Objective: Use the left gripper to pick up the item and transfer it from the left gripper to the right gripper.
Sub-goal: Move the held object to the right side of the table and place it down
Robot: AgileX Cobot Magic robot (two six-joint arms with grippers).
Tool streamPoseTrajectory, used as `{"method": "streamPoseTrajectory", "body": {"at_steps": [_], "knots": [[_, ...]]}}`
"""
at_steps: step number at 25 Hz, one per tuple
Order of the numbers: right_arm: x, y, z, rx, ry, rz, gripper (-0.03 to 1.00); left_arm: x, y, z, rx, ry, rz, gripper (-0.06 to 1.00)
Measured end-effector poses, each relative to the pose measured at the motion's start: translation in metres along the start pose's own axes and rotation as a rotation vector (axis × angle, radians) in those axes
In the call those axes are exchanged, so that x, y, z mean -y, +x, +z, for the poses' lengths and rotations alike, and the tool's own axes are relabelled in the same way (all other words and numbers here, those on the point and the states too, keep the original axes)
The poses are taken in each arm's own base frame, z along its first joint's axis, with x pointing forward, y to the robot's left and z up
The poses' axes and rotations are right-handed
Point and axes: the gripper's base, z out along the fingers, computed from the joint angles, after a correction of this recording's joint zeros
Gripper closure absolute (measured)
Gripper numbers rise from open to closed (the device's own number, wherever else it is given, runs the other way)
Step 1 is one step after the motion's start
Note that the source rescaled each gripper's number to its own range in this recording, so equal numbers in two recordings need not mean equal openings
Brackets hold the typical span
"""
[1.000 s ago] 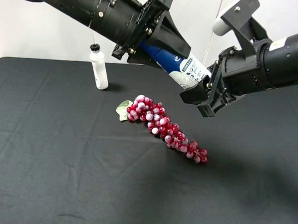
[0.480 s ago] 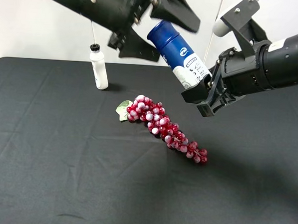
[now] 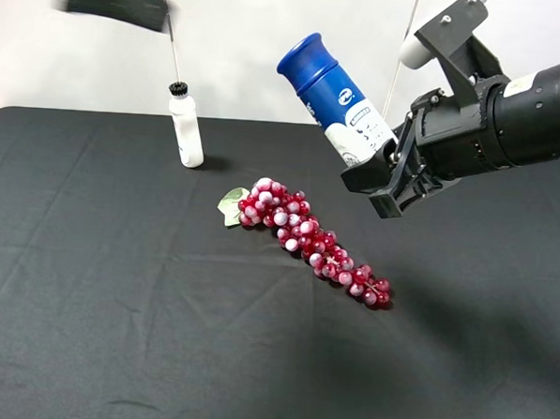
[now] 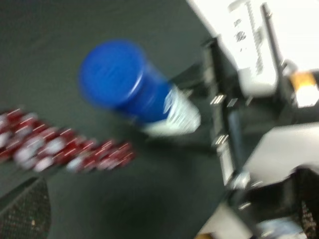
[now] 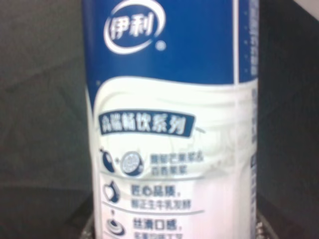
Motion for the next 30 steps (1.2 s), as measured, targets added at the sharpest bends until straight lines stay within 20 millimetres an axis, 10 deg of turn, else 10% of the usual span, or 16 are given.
{"method": "streamPoseTrajectory", "body": {"at_steps": [12, 30], "knots": [[0.000, 0.000, 0.000, 0.000, 0.000, 0.000, 0.92, 0.013, 0.123, -0.116, 0.072, -0.614, -0.024, -0.05], [0.000, 0.000, 0.000, 0.000, 0.000, 0.039, 0.92, -0.031, 0.264, -0.086, 0.174, -0.648, 0.021, -0.06]]}}
